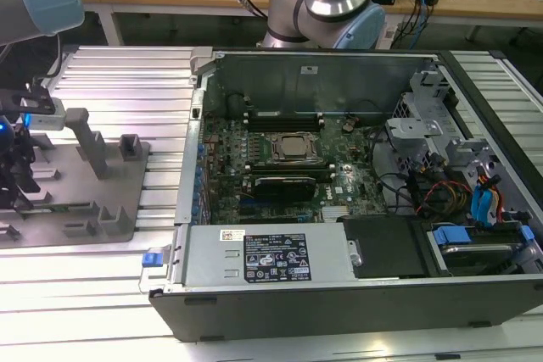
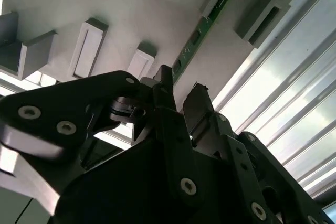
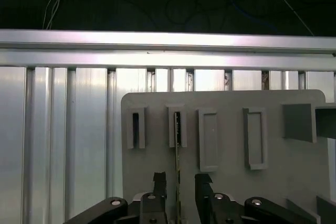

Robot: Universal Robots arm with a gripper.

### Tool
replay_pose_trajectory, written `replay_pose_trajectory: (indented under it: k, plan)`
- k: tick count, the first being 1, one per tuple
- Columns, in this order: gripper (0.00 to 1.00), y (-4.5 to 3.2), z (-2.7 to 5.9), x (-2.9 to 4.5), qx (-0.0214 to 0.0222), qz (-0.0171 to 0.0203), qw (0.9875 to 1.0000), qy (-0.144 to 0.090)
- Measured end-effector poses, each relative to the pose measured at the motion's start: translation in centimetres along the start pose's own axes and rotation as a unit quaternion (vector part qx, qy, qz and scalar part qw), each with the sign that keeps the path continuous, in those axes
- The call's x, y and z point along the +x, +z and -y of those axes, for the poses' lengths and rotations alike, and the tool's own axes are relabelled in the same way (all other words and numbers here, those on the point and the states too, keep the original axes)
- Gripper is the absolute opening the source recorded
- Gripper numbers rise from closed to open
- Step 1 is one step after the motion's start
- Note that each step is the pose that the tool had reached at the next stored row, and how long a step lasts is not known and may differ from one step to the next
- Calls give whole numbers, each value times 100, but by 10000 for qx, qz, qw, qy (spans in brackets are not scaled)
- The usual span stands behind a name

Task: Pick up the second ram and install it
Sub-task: 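Pick up the second ram and move it above second insertion slot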

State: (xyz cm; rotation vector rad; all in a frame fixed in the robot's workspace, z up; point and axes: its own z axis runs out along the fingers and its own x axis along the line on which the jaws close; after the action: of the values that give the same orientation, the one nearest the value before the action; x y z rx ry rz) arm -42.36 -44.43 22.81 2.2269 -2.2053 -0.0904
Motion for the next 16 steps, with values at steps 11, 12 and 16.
replay_pose_trajectory:
  k: [11,12,16]
  plan:
    - [34,212,6,8,-6,-9,9999,-156]
    - [34,212,6,8,-6,-9,9999,-156]
    - [25,212,6,8,-6,-8,9999,-156]
